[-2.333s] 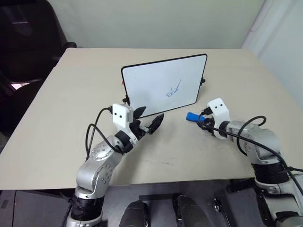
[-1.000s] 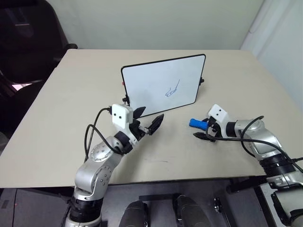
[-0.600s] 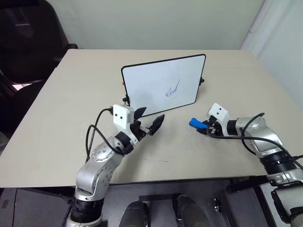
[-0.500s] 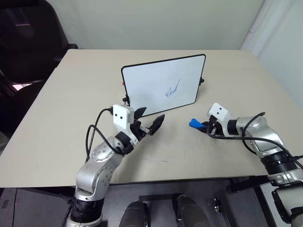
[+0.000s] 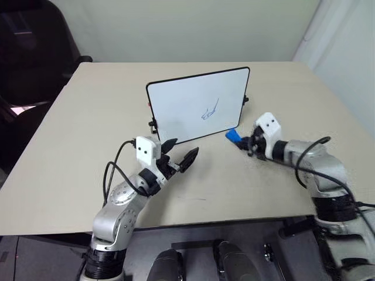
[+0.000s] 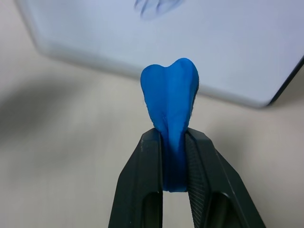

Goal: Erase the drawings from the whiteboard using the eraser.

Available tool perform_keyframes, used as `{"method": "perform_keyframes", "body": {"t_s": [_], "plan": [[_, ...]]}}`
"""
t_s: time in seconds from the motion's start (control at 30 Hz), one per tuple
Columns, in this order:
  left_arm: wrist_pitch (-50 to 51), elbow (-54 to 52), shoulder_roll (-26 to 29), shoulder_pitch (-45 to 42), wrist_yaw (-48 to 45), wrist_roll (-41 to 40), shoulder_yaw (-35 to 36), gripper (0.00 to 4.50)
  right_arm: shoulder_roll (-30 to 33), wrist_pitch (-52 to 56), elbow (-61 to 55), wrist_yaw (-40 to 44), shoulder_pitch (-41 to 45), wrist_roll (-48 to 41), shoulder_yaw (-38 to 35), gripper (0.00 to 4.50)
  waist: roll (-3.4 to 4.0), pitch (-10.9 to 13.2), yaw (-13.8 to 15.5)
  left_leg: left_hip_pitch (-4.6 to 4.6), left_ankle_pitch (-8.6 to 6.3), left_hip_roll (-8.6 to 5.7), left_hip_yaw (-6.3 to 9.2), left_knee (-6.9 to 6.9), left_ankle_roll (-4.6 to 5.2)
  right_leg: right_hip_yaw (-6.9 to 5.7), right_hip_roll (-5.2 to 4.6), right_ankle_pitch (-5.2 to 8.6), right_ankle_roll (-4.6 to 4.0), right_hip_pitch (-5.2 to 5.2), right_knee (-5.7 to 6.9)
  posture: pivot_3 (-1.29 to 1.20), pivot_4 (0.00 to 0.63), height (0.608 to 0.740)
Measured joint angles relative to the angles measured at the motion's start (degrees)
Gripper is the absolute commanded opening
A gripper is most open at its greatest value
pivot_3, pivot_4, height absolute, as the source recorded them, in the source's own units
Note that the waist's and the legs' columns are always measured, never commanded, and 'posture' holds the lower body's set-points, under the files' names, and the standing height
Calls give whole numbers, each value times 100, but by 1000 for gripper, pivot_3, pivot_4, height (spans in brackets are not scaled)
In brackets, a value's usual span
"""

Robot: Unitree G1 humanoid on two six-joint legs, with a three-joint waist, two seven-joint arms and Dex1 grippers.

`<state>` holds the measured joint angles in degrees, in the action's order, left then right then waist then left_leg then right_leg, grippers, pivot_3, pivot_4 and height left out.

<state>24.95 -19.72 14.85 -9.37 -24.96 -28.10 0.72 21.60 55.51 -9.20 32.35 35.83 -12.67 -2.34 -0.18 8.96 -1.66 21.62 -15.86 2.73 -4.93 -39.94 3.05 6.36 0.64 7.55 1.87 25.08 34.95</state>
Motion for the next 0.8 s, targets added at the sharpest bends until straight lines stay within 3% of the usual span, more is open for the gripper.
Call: {"method": "perform_keyframes", "body": {"t_s": [0.17,0.33,0.8], "plan": [[-102,547,-12,-224,-124,85,26,4500,-629,-30,117,-853,248,12,-230,349,0,0,33,5,-4,-2,4,-2,7,-5,-1,-10,-16,1,0,0,150,740],[-73,920,-56,-877,-103,108,30,4500,-915,-467,946,-1451,749,134,-296,349,0,0,34,19,-7,-4,-1,-5,11,-4,-5,-13,-18,13,-3,0,150,740],[682,673,-356,-1514,462,106,-140,4500,-1106,-1020,1764,-1716,1419,87,-327,349,0,0,-44,47,-10,3,-7,1,1,-3,0,-10,-15,28,7,0,150,740]]}}
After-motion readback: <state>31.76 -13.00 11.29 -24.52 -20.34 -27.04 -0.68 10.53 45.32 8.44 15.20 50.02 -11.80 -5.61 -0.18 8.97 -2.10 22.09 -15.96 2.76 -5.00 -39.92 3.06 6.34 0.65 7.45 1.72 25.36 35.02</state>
